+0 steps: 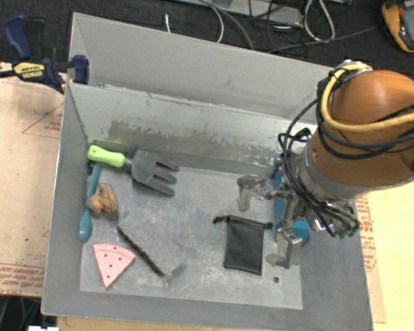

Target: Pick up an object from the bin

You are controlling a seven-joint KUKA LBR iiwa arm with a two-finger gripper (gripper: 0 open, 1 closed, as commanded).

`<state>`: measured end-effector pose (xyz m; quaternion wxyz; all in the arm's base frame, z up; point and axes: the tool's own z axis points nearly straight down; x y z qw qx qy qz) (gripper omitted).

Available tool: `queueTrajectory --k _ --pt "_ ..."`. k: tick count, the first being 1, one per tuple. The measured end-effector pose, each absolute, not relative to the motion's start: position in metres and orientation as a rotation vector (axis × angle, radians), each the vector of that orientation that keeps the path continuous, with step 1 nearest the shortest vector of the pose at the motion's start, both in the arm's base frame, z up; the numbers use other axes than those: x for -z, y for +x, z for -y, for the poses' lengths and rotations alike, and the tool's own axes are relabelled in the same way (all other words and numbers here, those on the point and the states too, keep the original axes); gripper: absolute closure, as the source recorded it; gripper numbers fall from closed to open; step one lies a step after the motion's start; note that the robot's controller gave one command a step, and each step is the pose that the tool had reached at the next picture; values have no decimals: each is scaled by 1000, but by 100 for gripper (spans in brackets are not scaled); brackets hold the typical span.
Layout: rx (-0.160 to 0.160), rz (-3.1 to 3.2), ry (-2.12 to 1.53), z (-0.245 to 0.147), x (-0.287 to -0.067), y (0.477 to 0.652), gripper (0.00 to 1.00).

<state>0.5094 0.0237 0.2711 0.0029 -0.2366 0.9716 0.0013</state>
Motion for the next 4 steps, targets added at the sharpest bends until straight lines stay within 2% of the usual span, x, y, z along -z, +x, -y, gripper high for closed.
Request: queueTrajectory --k 1,2,3,4 --pt "-1 -2969 -996 -20 -217 511 0" --pt "-5 -2940 -1099 -20 -177 499 0" --pt "1 -2833 -1329 -16 -126 529 0" --pt "-9 -2917 -1156 8 -150 532 0"
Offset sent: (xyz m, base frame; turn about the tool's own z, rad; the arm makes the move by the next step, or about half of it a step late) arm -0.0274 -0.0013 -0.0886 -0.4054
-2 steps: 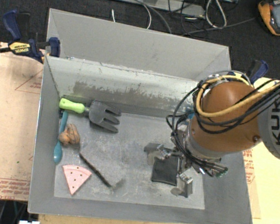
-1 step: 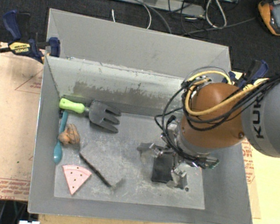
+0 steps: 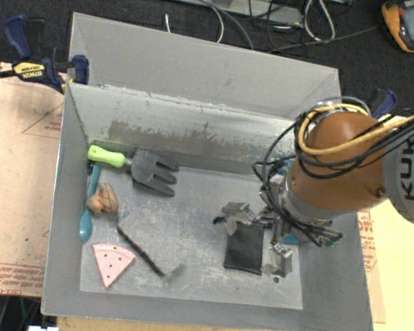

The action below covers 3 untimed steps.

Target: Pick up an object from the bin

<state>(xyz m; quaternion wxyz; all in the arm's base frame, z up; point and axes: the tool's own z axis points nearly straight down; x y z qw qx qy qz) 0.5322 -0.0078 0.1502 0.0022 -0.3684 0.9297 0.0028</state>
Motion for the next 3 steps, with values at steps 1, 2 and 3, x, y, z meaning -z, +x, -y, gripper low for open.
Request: queueTrajectory --k 1,2,3 --pt "0 -2922 -1113 15 -200 535 0" --pt "3 -2841 -1302 29 -129 550 0" --pt "-1 -2917 -1113 23 -122 533 0"
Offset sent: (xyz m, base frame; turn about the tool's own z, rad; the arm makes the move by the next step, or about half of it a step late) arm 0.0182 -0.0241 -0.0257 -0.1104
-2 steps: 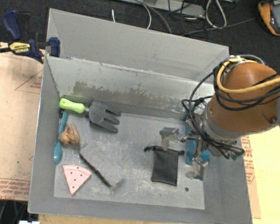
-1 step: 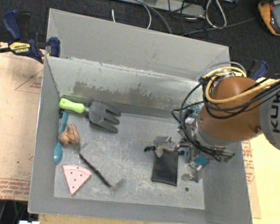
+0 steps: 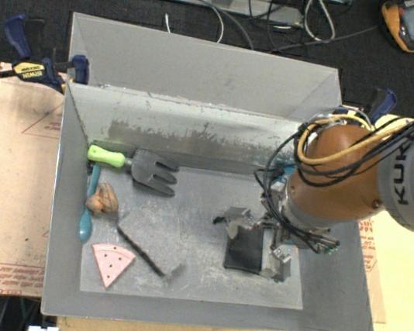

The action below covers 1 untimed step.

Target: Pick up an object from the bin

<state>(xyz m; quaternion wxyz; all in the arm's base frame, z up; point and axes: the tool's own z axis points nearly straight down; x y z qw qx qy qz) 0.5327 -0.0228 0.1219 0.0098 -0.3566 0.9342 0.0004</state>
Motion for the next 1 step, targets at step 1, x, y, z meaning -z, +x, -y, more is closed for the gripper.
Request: queueTrajectory --k 1 --pt "-2 -2936 -1063 28 -78 541 0"
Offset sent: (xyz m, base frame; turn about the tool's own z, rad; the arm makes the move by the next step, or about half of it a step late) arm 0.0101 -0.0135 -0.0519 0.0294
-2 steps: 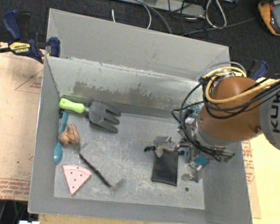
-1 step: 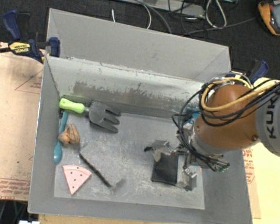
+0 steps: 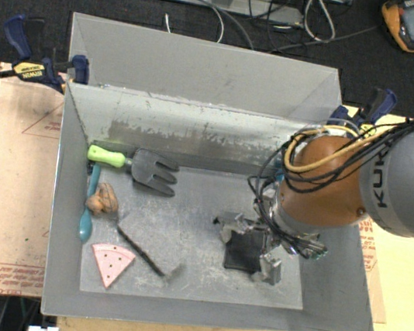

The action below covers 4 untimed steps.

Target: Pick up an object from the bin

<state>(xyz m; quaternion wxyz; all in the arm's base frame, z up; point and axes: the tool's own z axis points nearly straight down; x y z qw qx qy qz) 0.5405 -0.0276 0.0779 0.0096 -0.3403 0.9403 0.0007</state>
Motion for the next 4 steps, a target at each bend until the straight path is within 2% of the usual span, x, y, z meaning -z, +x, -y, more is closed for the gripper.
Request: queueTrajectory --k 1,2,3,4 --pt "0 -2921 -1064 33 -71 544 100" --pt "0 -2921 -1064 34 -71 544 100" --pt "1 -2823 -1296 47 -71 550 100" --pt "3 -2804 -1339 55 -85 554 100"
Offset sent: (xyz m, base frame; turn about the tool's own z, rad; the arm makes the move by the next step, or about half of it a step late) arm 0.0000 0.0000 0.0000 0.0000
